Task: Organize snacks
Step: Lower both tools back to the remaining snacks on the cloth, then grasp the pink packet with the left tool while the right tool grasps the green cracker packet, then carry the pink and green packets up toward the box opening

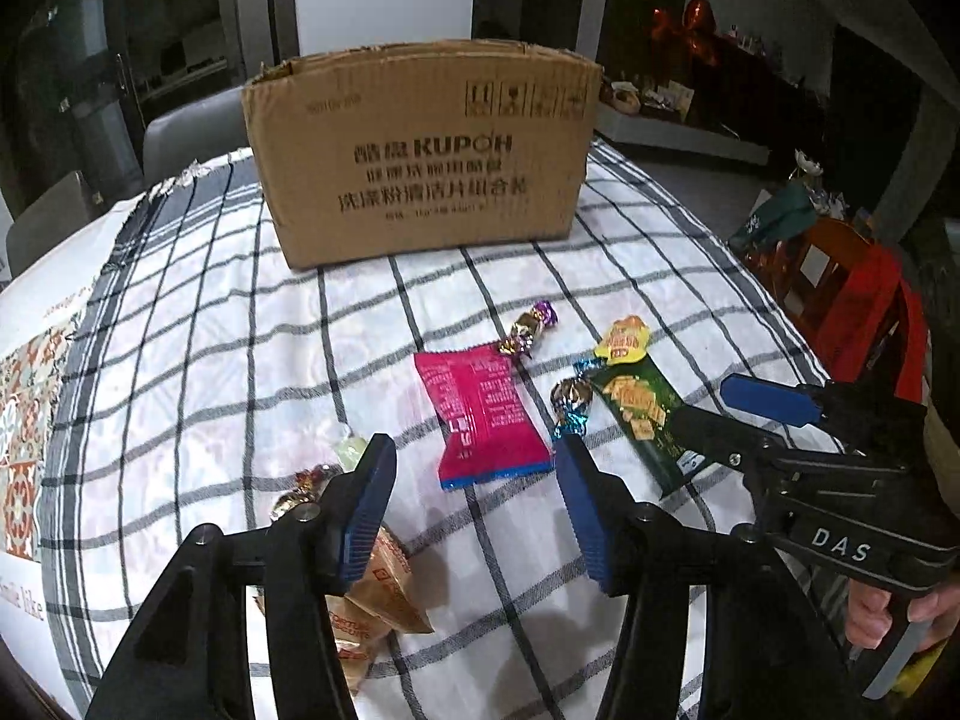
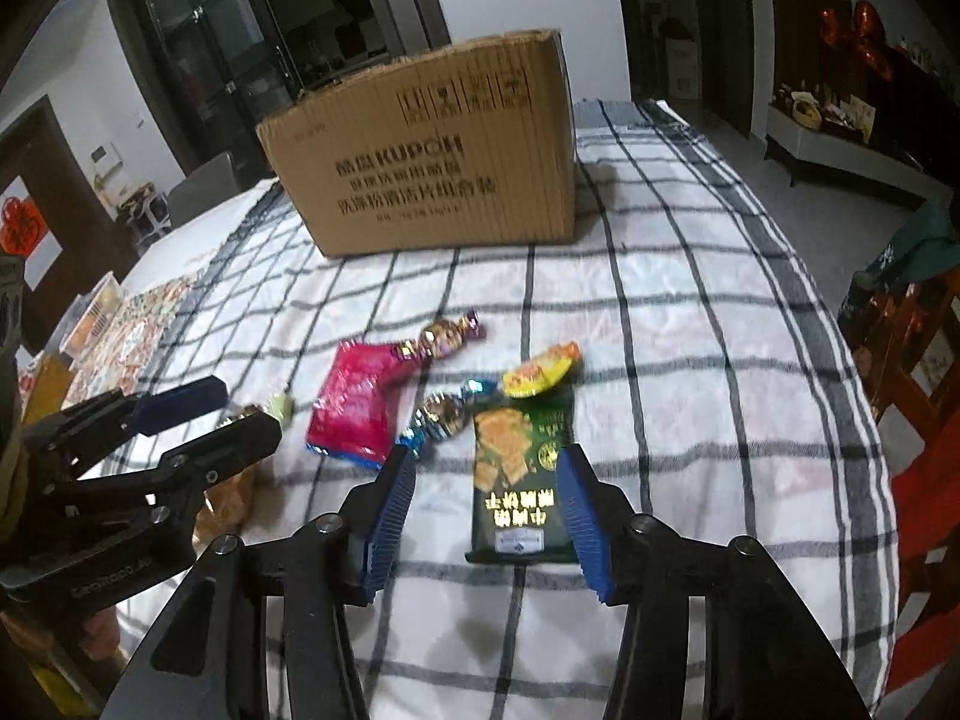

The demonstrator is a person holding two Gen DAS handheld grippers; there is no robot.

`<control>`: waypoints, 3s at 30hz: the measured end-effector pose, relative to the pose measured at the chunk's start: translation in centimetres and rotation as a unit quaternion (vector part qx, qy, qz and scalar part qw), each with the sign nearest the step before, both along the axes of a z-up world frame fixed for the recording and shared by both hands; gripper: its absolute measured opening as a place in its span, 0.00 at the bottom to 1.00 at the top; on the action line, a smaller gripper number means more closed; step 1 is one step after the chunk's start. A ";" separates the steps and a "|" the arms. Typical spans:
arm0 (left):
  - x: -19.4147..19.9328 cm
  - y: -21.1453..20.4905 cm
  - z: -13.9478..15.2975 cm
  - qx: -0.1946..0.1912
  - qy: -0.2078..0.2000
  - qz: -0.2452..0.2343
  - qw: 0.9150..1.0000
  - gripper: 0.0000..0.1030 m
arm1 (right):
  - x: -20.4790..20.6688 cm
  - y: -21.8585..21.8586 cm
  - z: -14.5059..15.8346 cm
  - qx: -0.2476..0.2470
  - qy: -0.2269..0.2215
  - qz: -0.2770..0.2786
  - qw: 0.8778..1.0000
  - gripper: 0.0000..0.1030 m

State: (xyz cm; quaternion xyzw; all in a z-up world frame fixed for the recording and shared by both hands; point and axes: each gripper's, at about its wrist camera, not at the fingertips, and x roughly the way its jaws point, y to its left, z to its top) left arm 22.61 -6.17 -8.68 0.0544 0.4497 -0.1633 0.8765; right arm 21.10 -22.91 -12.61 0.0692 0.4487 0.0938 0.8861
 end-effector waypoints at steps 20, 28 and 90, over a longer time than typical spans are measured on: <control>4.8 -2.1 -3.3 0.011 0.043 0.019 0.999 0.56 | 1.6 0.2 -2.7 -0.017 0.027 0.001 0.999 0.49; 6.3 -2.4 -4.7 0.010 0.061 0.034 0.998 0.56 | 2.2 0.9 -3.0 -0.043 0.023 0.009 0.999 0.49; 0.3 -0.9 2.4 -0.034 -0.025 0.020 0.999 0.36 | -0.1 0.7 2.7 -0.022 -0.057 0.014 0.998 0.44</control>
